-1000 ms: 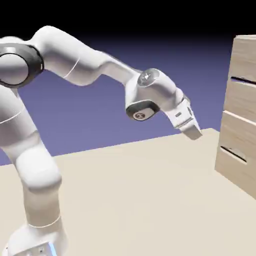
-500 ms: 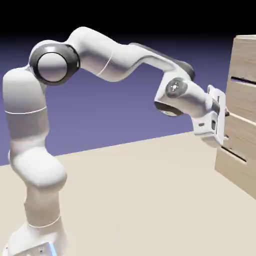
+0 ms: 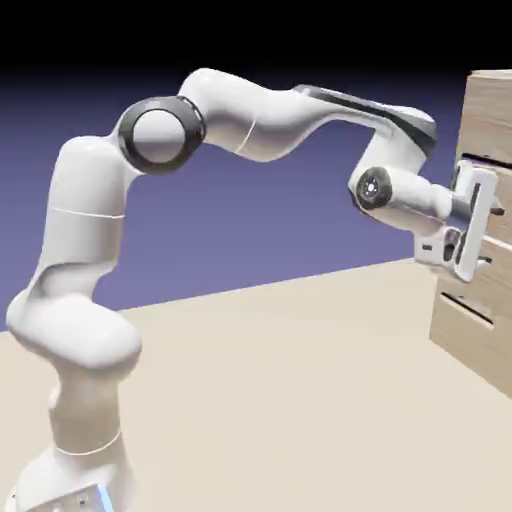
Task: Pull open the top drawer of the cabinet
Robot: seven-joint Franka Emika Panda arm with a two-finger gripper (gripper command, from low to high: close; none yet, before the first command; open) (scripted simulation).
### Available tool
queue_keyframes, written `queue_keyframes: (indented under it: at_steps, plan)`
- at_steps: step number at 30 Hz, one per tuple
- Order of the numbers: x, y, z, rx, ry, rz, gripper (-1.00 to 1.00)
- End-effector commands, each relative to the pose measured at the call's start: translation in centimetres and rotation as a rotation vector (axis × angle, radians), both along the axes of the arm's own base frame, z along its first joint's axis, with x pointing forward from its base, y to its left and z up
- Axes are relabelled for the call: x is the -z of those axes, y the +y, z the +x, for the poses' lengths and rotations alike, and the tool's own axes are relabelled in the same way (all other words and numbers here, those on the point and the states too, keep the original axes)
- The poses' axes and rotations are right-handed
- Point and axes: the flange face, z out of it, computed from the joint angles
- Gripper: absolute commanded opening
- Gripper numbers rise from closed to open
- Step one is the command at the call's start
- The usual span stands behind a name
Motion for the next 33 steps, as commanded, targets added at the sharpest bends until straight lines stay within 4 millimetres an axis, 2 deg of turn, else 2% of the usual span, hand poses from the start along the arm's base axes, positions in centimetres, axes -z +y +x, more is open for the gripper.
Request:
queue_keyframes:
  at_steps: [1, 9, 13, 18, 19, 27, 30, 31, 33]
  plan:
    - [-0.2, 0.4, 0.5, 0.009, -0.018, 0.013, 0.0]
    - [-1.8, 5.2, 4.1, 0.044, -0.177, 0.107, 0.0]
    - [-2.9, 8.8, 5.8, 0.035, -0.261, 0.152, 0.0]
    - [-4.1, 14.2, 7.4, 0.001, -0.36, 0.208, 0.0]
    - [-4.1, 14.2, 7.4, 0.001, -0.36, 0.208, 0.0]
    - [-4.3, 14.5, 11.5, -0.003, -0.357, 0.203, 0.0]
    - [-4.1, 14.2, 12.4, 0.001, -0.36, 0.208, 0.0]
    - [-4.1, 14.2, 12.4, 0.001, -0.36, 0.208, -1.0]
    - [-4.1, 14.3, 12.0, 0.001, -0.359, 0.208, -1.0]
